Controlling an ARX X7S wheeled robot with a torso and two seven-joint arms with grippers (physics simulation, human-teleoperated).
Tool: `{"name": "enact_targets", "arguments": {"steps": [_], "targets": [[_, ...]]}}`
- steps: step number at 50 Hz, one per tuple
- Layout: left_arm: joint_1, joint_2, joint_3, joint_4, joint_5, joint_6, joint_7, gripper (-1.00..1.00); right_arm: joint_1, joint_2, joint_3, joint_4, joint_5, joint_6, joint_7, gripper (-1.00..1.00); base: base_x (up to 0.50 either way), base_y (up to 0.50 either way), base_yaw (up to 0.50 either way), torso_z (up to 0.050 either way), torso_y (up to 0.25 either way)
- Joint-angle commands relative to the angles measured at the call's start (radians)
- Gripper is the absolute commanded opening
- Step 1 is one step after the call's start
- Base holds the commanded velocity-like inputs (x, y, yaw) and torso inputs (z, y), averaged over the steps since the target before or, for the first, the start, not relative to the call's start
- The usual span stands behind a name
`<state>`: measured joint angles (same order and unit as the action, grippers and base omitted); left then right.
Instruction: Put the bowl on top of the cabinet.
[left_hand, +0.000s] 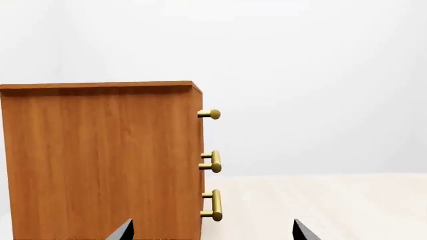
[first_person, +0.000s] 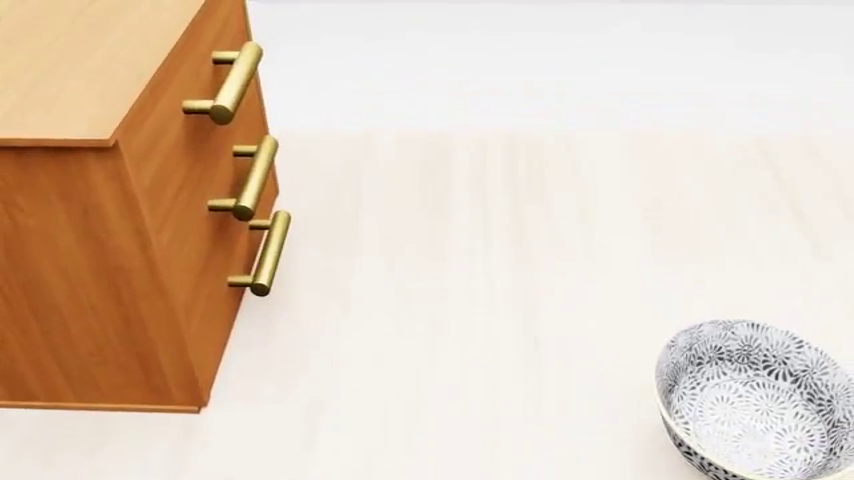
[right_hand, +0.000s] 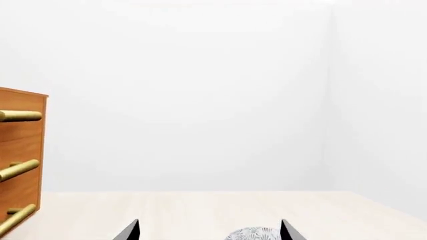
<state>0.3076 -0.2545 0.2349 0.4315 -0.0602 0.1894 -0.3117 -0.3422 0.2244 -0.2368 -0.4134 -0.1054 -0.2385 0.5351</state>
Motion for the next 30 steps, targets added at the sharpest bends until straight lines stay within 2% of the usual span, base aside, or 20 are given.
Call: {"name": "enact_targets", "arguments": {"steps": [1,11,30], "targets": [[-0.001,0.000,0.005,-0.003,0.002,0.006,-0.011,1.00,0.003,0.006,-0.005,0.002,0.000,0.003,0.006,1.00,0.00,0.00,0.00,0.000,0.000],[-0.001,-0.003,0.005,-0.002,0.001,0.009,-0.020,1.00,0.005,0.008,-0.006,0.000,-0.002,0.008,0.017,1.00,0.05,0.00,0.00,0.000,0.000],[0.001,-0.011,0.010,-0.003,-0.001,0.017,-0.032,1.00,0.003,0.017,-0.015,0.000,-0.009,0.000,0.032,1.00,0.26,0.00,0.00,0.000,0.000]]}}
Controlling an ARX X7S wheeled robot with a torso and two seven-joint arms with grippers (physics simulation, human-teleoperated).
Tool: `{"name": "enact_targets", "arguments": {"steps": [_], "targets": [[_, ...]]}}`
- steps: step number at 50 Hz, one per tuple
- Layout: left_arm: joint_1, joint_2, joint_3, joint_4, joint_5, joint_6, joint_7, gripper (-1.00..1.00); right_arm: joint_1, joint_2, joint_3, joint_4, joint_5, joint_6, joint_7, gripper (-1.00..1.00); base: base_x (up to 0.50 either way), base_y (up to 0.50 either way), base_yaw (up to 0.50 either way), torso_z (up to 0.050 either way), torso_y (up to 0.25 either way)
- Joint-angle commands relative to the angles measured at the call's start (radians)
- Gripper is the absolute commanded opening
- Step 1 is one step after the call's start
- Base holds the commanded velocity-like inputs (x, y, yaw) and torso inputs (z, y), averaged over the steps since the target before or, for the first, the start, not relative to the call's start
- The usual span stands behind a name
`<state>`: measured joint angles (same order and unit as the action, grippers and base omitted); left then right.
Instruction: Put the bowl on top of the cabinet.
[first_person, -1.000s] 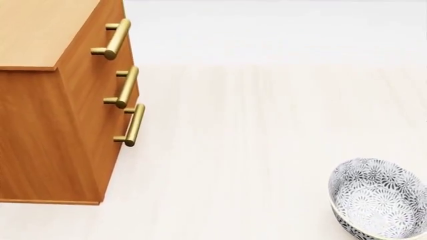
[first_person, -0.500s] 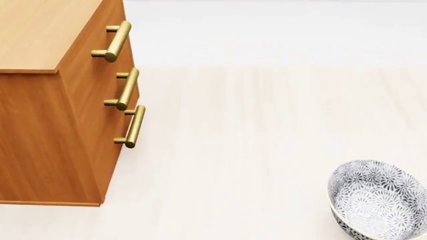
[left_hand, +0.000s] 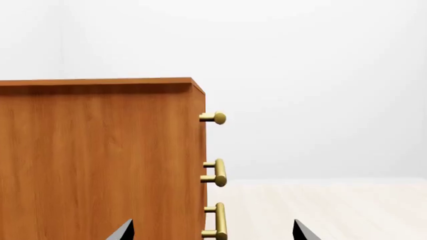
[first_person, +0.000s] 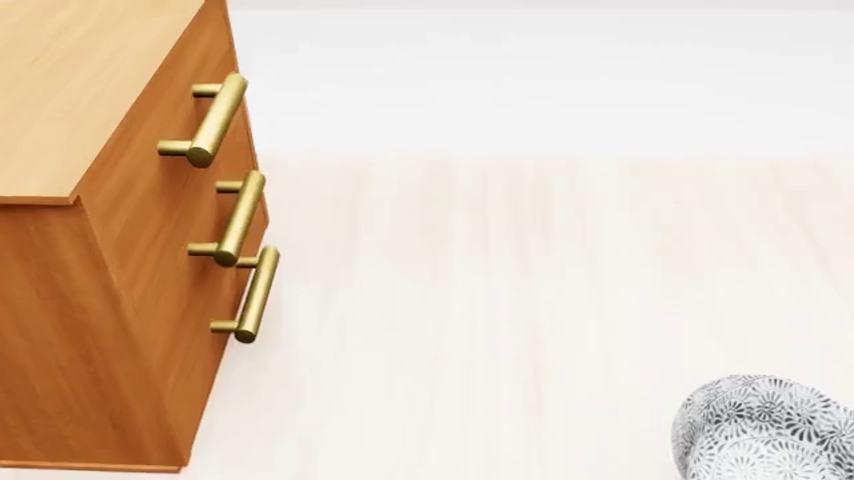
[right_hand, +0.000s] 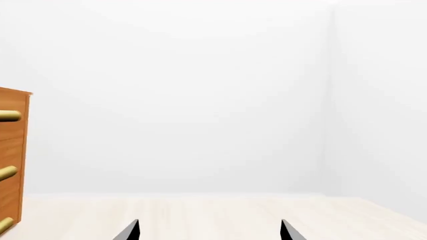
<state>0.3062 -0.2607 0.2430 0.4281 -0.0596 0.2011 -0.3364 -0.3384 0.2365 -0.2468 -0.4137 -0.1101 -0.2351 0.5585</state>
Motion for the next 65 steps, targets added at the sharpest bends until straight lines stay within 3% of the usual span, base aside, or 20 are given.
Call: {"name": "enact_targets", "arguments": {"steps": [1,28,53,60,65], "targets": [[0.003,-0.005,0.003,0.000,-0.002,0.006,-0.007,1.00,-0.001,0.005,-0.005,0.001,-0.004,-0.005,0.009,1.00,0.26,0.00,0.00,0.000,0.000],[-0.012,-0.011,0.008,0.005,-0.021,-0.030,-0.024,1.00,0.006,0.007,0.022,-0.004,0.065,-0.022,0.043,1.00,0.03,0.00,0.00,0.000,0.000],[-0.039,-0.020,0.018,0.042,-0.094,-0.146,-0.034,1.00,-0.014,0.023,0.250,-0.080,0.538,0.003,0.124,1.00,0.00,0.00,0.00,0.000,0.000],[-0.049,-0.059,0.036,0.063,-0.186,-0.186,0.034,1.00,-0.012,0.034,0.292,-0.059,0.679,-0.006,0.107,1.00,0.00,0.00,0.00,0.000,0.000],[-0.040,-0.051,0.033,0.056,-0.164,-0.140,0.023,1.00,-0.022,0.032,0.309,-0.058,0.706,-0.023,0.107,1.00,0.00,0.00,0.00,0.000,0.000]]}}
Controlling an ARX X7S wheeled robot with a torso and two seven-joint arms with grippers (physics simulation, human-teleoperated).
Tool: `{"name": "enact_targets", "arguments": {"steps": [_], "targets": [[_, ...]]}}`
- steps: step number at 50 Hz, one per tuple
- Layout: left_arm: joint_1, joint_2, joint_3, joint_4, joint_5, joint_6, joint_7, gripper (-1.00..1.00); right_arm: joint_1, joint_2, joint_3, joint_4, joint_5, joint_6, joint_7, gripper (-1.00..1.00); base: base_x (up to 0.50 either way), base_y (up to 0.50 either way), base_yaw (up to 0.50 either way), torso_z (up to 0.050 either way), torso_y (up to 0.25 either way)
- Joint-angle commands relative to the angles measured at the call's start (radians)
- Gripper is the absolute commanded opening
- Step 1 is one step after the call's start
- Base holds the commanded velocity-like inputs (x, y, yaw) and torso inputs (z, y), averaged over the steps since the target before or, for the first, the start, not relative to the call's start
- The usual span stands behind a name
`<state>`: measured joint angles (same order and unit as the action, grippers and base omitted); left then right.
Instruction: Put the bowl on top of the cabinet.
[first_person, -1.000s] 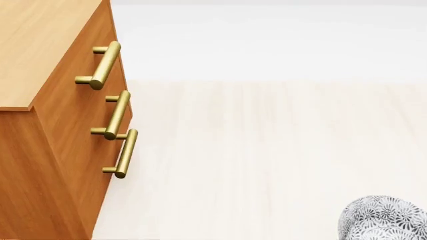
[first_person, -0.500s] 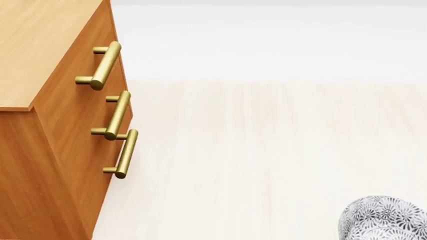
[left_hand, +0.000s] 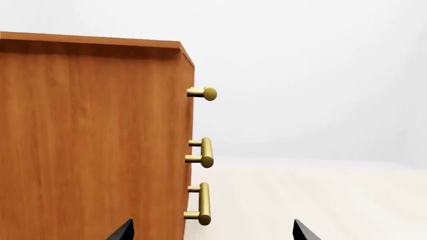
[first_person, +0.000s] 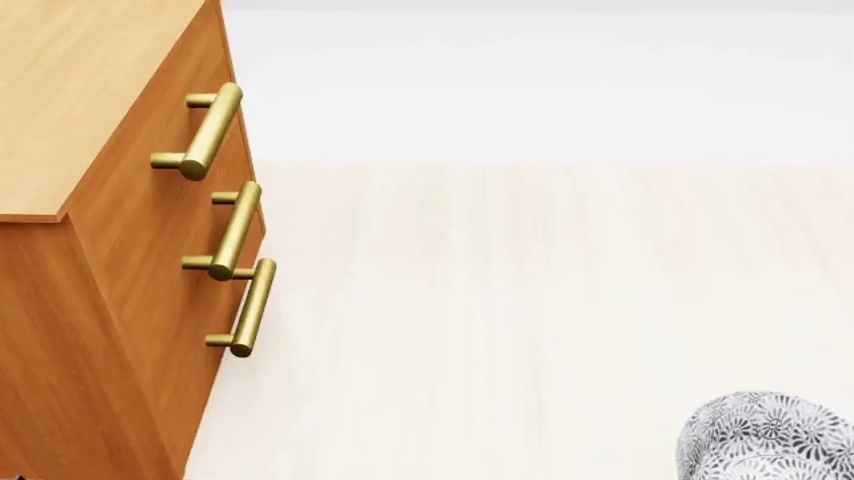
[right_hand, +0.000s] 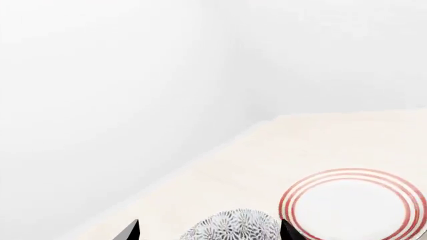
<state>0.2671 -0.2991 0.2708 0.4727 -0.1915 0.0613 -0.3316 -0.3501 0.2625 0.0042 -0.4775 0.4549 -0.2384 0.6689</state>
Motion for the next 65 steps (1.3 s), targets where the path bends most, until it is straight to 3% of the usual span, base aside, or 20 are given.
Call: {"name": "enact_targets", "arguments": {"steps": [1,3,29,65], "targets": [[-0.003,0.014,-0.015,0.001,0.027,0.019,-0.040,1.00,-0.011,0.004,0.061,0.008,0.139,-0.023,-0.001,1.00,0.00,0.00,0.00,0.000,0.000],[-0.011,0.002,0.001,0.007,0.024,-0.045,-0.029,1.00,-0.006,-0.006,0.072,0.017,0.156,-0.028,0.011,1.00,0.00,0.00,0.00,0.000,0.000],[-0.019,-0.008,0.018,-0.006,0.026,-0.039,-0.039,1.00,0.032,0.013,0.139,0.105,0.438,0.022,0.040,1.00,0.00,0.00,0.00,0.000,0.000],[-0.030,-0.020,0.038,-0.022,0.020,-0.022,-0.039,1.00,0.247,0.078,0.075,0.333,0.516,0.180,0.038,1.00,0.00,0.00,0.00,0.000,0.000]]}}
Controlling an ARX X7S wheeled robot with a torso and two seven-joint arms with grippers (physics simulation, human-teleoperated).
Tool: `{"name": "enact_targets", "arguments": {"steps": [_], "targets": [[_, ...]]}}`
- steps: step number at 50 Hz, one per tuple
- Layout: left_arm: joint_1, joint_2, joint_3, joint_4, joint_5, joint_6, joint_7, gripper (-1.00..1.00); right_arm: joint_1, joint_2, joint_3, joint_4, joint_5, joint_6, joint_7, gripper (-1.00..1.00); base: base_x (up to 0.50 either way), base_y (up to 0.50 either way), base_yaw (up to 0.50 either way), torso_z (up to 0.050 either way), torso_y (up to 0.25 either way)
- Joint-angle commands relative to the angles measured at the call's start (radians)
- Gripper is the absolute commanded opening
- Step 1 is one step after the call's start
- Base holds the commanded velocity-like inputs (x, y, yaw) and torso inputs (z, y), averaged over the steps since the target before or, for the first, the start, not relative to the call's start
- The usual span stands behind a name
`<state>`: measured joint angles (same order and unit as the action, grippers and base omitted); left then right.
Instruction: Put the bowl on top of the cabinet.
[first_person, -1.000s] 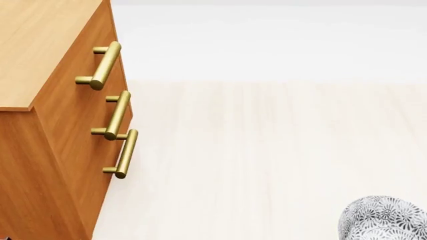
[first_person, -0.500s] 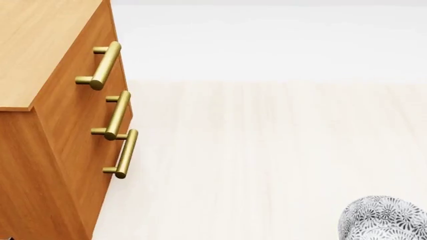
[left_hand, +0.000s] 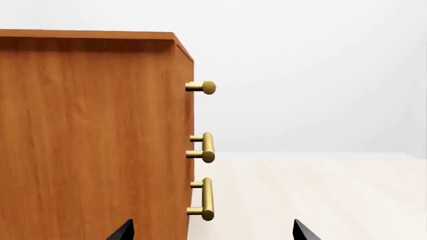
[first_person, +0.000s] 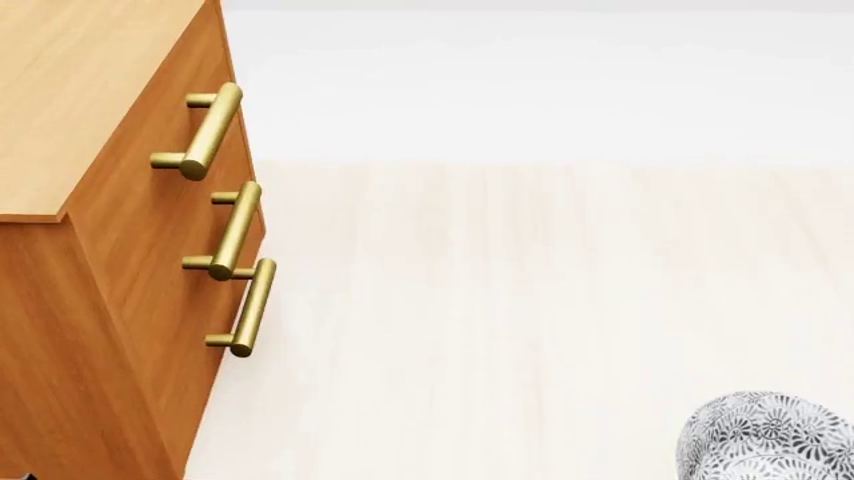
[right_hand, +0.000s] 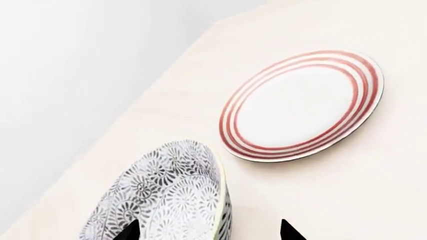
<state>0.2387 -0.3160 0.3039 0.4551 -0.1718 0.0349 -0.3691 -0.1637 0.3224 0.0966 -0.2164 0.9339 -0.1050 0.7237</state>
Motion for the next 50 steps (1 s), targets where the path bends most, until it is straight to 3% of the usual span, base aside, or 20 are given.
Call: {"name": "enact_targets", "arguments": {"steps": [1,50], "targets": [[-0.002,-0.003,0.005,-0.004,0.001,0.005,-0.003,1.00,0.066,0.018,-0.019,0.077,0.032,0.048,-0.013,1.00,0.00,0.00,0.00,0.000,0.000],[-0.010,-0.016,0.023,-0.009,-0.007,0.010,-0.014,1.00,0.222,0.026,-0.034,0.327,0.115,0.125,-0.069,1.00,0.00,0.00,0.00,0.000,0.000]]}}
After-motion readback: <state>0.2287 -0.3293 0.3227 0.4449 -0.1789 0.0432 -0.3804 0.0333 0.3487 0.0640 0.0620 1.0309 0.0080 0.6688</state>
